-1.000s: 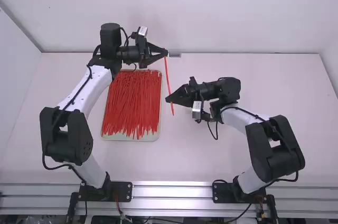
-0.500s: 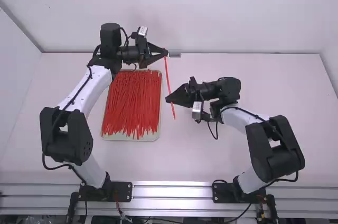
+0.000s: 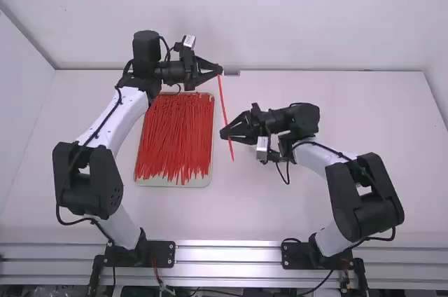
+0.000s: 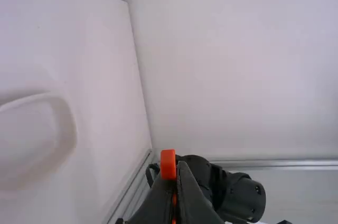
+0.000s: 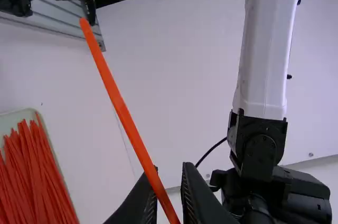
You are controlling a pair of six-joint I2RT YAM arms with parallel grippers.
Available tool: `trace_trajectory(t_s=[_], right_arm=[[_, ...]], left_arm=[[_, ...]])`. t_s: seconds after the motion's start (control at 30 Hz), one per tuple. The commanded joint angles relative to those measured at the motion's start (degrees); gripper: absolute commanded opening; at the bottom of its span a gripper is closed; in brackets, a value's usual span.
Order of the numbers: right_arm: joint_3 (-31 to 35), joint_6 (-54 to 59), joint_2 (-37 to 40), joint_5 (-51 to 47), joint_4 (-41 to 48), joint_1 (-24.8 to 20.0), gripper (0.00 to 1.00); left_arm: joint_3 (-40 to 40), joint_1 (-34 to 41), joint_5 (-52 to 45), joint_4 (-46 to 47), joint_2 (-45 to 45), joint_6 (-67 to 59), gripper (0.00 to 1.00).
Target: Fasten the cable tie
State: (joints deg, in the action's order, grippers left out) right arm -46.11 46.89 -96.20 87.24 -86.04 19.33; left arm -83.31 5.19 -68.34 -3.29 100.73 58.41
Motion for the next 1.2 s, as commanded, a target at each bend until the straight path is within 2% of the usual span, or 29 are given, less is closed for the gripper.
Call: trace_trajectory(t_s=[0.0,0.43,0.47,0.57,0.7,0.9,1.03,1.17], right_arm=[[0.5,-0.6,0.0,1.6,-0.3,0.2,0.13],[0.5,-0.6,0.0,1.9,-0.3,0.2,0.13],[0.5,-0.6,0.0,1.9,-0.3,0.2,0.12],[0.5,-1.4,0.0,1.9,-0.4,0.2,0.0],[0.5,-5.1,0.0,1.9,-0.7,0.9,0.0],[0.5,-17.7,0.0,1.0,-0.2,2.1,0.0],[0.4,-30.8,0.0,-3.0,-0.1,1.1,0.0],[0.4,-38.2,0.0,-6.6,0.0,0.2,0.0]], left_arm=[[-1.3,-0.2,-1.1,-0.2,-0.2,-1.6,0.03],[-1.3,-0.7,-1.2,-0.1,-0.2,-1.9,0.02],[-1.3,-0.7,-1.3,-0.1,-0.2,-1.9,0.03],[-1.3,-0.6,-1.3,-0.1,-0.2,-1.9,0.02],[-1.3,-0.6,-1.7,-0.1,-0.2,-2.0,0.03],[-1.3,-0.3,-2.6,2.0,-0.2,-5.8,0.03],[-1.3,-0.3,-2.8,4.9,-0.2,-9.5,0.02],[-1.3,-0.4,-2.7,5.9,-0.2,-11.0,0.03]])
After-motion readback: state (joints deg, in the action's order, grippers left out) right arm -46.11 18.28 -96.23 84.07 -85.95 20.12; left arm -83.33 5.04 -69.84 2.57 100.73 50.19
